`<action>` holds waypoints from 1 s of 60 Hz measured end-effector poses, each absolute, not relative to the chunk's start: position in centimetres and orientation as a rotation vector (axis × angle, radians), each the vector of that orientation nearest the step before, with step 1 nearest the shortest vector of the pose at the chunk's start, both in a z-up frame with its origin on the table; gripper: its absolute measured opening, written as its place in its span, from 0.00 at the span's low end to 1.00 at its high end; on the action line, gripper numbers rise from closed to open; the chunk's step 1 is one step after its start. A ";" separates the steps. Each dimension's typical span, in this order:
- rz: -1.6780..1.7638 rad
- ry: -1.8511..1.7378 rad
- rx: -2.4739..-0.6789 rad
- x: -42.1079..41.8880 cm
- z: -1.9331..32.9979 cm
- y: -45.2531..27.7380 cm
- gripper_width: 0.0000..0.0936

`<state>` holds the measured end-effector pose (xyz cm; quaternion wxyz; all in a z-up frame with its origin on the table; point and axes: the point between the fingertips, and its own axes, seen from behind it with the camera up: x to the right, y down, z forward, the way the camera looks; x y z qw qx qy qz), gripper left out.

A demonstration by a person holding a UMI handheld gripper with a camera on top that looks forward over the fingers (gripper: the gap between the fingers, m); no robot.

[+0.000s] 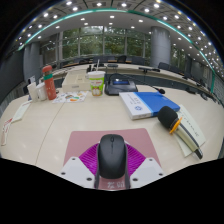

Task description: Arrange mouse

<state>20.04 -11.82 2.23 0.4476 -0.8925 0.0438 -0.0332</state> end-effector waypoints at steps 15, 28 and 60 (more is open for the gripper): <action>-0.019 0.085 -2.253 20.2 -1.3 -11.6 0.54; -0.001 0.105 -2.285 19.5 1.8 -14.4 0.92; -0.207 0.080 -2.168 12.5 18.0 -36.1 0.92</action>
